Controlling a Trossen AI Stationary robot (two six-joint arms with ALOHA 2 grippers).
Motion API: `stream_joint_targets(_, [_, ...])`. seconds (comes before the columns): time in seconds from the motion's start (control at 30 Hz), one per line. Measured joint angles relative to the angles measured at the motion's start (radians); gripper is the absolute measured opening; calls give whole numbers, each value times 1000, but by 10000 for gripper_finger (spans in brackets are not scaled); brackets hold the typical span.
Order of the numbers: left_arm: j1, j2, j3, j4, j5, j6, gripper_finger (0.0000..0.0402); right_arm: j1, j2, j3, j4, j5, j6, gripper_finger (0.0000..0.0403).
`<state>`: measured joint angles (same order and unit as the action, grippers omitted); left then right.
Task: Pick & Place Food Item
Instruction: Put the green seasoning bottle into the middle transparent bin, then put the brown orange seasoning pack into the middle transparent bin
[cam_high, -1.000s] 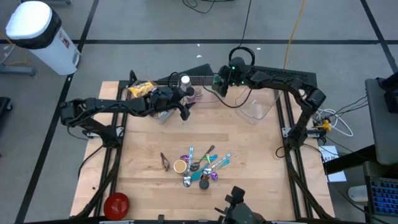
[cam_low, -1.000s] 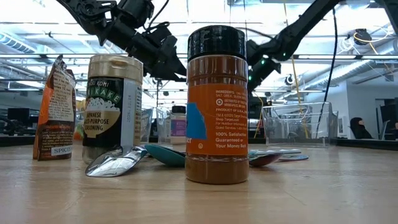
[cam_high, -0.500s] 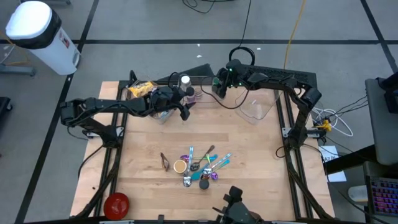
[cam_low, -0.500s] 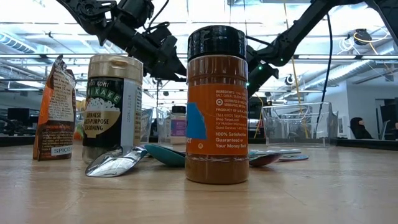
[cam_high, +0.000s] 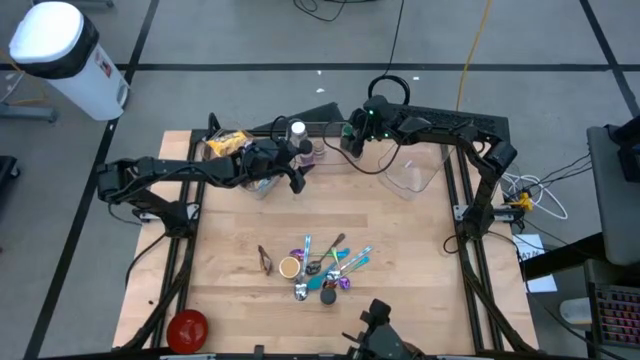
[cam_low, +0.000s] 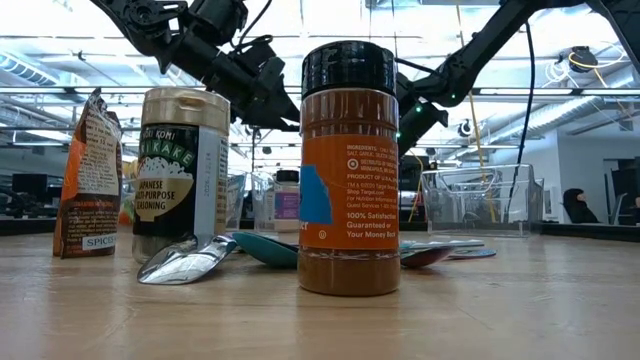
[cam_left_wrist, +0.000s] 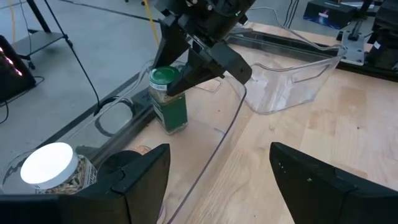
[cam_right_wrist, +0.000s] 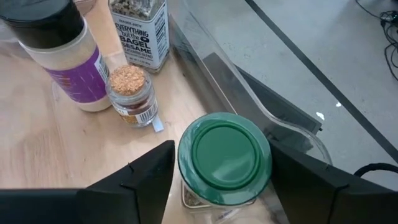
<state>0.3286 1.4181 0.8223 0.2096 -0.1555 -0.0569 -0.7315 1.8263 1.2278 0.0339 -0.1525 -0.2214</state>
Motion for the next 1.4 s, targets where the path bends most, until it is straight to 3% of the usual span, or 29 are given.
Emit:
stream_joint_targets(0.3, [0, 0, 0, 0, -1, 0, 280, 3, -27, -1, -1, 12, 0, 286])
stream_joint_targets(0.57, [0, 0, 0, 0, -1, 0, 280, 48, -158, -1, -35, 77, -6, 314])
stream_joint_targets(0.9, [-4, -11, 0, -36, 7, 36, 280, 211, -369, -7, -288, 74, -1, 306])
stream_joint_targets(1.13, [-14, -193, -15, -238, 23, 29, 280, 337, -516, -163, -272, 73, -8, 304])
stream_joint_targets(1.4, [-67, -452, -234, -178, 99, -39, 280, 418, -671, -357, -24, 73, -7, 304])
